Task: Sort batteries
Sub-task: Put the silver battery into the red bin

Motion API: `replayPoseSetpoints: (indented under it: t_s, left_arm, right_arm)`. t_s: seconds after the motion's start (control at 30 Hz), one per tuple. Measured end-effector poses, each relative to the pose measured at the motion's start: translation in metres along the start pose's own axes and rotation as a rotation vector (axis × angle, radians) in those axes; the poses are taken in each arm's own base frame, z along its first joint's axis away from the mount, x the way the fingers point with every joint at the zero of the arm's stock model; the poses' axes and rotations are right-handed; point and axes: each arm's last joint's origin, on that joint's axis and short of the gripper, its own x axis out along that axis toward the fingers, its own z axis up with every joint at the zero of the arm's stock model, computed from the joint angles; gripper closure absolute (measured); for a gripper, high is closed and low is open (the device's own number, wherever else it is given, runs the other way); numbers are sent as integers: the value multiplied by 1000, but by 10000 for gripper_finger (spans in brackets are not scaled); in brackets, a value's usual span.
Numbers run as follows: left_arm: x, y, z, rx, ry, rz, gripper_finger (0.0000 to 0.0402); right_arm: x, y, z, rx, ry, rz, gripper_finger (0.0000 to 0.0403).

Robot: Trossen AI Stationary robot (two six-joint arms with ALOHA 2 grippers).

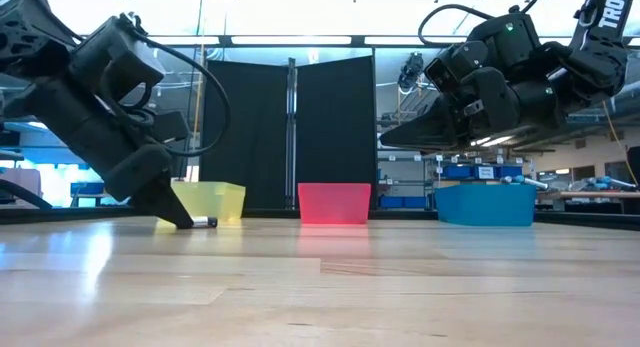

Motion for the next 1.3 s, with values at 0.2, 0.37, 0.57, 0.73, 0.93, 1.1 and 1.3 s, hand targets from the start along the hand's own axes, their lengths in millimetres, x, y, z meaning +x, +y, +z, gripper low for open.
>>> replayPoseSetpoints:
  t_s: [0.2, 0.37, 0.57, 0.73, 0.93, 1.1, 1.3]
  left_arm:
    - [0, -8, 11, 2, -4, -71, 351]
    - [-2, -21, 37, 31, -72, -115, 351]
    - [0, -23, 73, 74, -107, -187, 351]
    - [-1, -18, 108, 191, -48, -206, 351]
    - [-9, 11, 170, 217, -8, -180, 351]
    - [-7, 47, 211, 196, 17, -141, 351]
    - [30, 90, 230, 146, 89, -134, 351]
  right_arm:
    - [0, 0, 0, 0, 0, 0, 394]
    - [0, 0, 0, 0, 0, 0, 394]
    - [0, 0, 0, 0, 0, 0, 394]
    - [0, 0, 0, 0, 0, 0, 394]
    - [0, 0, 0, 0, 0, 0, 394]
    - [0, 0, 0, 0, -1, -1, 394]
    - [0, -1, -1, 3, 13, -26, 394]
